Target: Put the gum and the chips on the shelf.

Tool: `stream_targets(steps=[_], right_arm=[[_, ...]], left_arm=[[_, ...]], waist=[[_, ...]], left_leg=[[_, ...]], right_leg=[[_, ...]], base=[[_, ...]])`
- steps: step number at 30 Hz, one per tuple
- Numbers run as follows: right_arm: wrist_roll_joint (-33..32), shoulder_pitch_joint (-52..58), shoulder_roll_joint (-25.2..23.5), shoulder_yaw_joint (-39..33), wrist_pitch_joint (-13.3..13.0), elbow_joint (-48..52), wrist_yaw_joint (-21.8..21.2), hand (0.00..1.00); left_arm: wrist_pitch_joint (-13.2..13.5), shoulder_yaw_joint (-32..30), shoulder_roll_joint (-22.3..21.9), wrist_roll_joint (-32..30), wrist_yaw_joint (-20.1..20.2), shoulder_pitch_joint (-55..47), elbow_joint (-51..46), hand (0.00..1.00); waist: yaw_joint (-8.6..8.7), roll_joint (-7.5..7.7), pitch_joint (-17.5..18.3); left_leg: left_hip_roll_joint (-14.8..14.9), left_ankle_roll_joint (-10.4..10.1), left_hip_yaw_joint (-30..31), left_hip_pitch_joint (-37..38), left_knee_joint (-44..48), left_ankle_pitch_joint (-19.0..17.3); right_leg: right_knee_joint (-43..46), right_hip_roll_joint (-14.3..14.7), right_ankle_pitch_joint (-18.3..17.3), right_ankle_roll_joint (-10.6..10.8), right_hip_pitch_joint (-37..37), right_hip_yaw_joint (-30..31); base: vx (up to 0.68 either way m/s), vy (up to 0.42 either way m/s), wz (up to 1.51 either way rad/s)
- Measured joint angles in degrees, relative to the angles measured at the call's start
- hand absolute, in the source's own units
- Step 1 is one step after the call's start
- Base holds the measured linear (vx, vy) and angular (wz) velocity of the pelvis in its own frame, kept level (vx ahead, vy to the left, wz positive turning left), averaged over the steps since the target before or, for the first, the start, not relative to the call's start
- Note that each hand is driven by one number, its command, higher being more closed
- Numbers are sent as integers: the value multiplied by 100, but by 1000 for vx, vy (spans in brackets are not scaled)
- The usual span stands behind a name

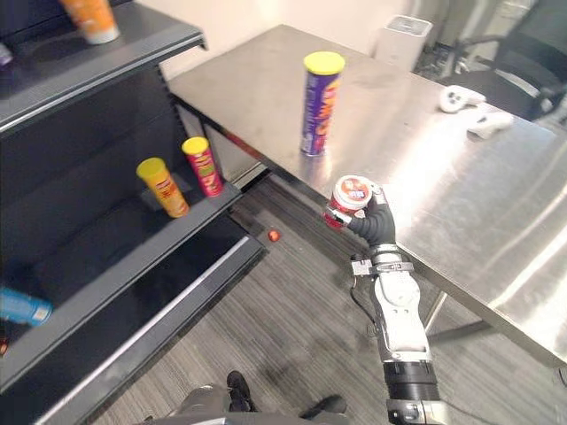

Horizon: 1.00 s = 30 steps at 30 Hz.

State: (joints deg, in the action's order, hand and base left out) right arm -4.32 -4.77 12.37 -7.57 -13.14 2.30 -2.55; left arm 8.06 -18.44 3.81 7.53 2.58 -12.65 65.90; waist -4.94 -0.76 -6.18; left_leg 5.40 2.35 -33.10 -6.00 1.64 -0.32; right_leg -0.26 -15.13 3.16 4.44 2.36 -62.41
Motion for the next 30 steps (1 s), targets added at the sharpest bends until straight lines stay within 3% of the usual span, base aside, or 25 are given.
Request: stream_targets(steps=[3, 10, 12, 14, 15, 16, 17, 18, 19, 21, 22, 24, 25, 26, 30], right_arm=[[36, 358, -5, -149, 20, 98, -16, 100], [211, 477, -11, -242, 33, 64, 8, 100], [213, 436, -19, -199, 43, -103, 17, 100], [218, 434, -44, -56, 63, -200, 14, 100], [226, 434, -63, -57, 64, -224, 0, 100], [240, 452, -72, -70, 64, -296, -27, 100], [252, 467, -100, -90, 76, -332, -46, 100], [267, 505, -123, -117, 92, -298, -52, 100], [273, 582, -133, -174, 93, -167, -54, 100], [270, 798, -154, -381, 69, 171, -49, 100], [270, 897, -155, -452, 62, 292, -38, 100], [270, 1000, -170, -450, 67, 309, -40, 100], [270, 1003, -197, -422, 69, 311, -45, 100], [268, 928, -199, -402, 70, 287, -60, 100], [197, 735, -211, -217, 67, 143, -190, 100]], left_arm=[[-92, 6, -16, -163, 10, -88, 41, 0], [-101, 67, 9, -217, 15, -100, 17, 0], [-99, 117, 21, -215, 16, -127, 41, 0], [-99, 215, 101, -206, 12, -131, 128, 0], [-90, 283, 169, -205, 12, -135, 115, 0], [-75, 372, 298, -200, 14, -128, 53, 0], [-77, 419, 340, -169, 11, -105, 0, 0], [-62, 452, 434, -125, -1, -70, -48, 0], [-54, 457, 511, -101, -1, -14, -34, 0], [-54, 462, 518, -99, -5, 140, 28, 0], [-27, 465, 467, -99, -10, 185, 27, 0], [31, 461, 463, -100, -11, 176, 2, 0], [66, 453, 491, -101, -14, 143, -26, 0], [65, 422, 521, -101, -21, 124, -41, 0], [48, 225, 396, -92, -12, -38, -16, 0]], waist=[[25, -23, 29], [42, 11, 62], [23, 17, 58], [20, 54, 45], [20, 109, 23], [80, 179, -8], [137, 143, -31], [236, 145, -37], [374, 190, -27], [406, 290, -47], [413, 340, -62], [430, 436, -72], [336, 605, -64], [258, 676, -57], [182, 503, -32]], left_leg=[[-286, 96, 248, 211, -768, 270], [-484, 53, 605, 281, -766, 276], [-491, 123, 597, 371, -765, 178], [-503, 151, 682, 554, -763, 146], [-533, 149, 752, 605, -761, 151], [-520, 184, 1066, 679, -725, 195], [-448, 201, 1251, 647, -724, 208], [-296, 203, 1657, 567, -724, 303], [-292, 163, 2034, 504, -725, 342], [-516, 142, 2554, 498, -729, 354], [-665, 134, 2789, 486, -741, 357], [-795, 124, 2930, 520, -756, 362], [-887, 34, 2935, 506, -748, 424], [-883, -44, 2948, 493, -740, 483], [-488, -321, 3285, 193, -740, 644]], right_leg=[[-150, 66, 162, 178, 175, -231], [119, -182, 224, 12, 296, -227], [962, -572, -22, -48, 263, -215], [2612, -1320, -70, -296, 15, 388], [3058, -1491, -15, -618, -174, 862], [3716, -1490, 57, -948, -718, 2105], [3710, -1182, -264, -651, -935, 2822], [3344, -384, -796, -340, -1118, 3965], [2864, 152, -1020, -229, -1130, 4828], [2326, 451, -1122, -63, -1096, 5748], [2089, 462, -1142, 31, -1039, 6082], [1763, 343, -1093, 105, -853, 5992], [1458, 247, -1045, 179, -753, 5799], [1379, 225, -1101, 406, -746, 5732], [875, 636, -1023, 223, -597, 5159]], base=[[-145, 78, 63], [-14, 67, 24], [12, 89, 10], [57, 107, 26], [142, 92, 54], [136, 35, 69], [127, -11, 117], [80, -92, 153], [68, -100, 159], [89, -101, 165], [77, -86, 166], [73, -110, 150], [127, -220, 131], [132, -242, 93], [66, -206, 51]])
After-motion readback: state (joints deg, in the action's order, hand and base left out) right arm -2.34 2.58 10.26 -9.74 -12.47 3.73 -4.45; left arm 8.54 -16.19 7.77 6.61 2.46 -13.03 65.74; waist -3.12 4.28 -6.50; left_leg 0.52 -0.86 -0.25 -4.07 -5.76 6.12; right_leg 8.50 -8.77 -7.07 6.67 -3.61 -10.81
